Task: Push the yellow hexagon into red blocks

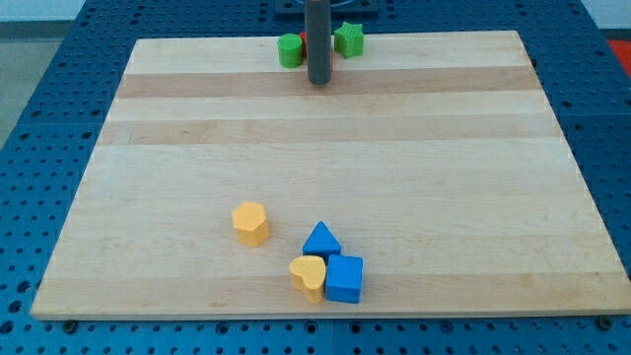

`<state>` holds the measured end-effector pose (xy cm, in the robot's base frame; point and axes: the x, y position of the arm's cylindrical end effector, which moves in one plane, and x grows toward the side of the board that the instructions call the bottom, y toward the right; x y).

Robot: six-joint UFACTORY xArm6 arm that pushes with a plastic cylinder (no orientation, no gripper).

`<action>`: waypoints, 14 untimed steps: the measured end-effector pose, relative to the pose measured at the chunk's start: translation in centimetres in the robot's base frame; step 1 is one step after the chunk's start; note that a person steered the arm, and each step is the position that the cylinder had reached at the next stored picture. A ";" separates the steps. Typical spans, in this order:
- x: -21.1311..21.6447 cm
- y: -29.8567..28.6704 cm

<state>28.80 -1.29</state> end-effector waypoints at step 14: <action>18.3 -13.1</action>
<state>47.11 -14.35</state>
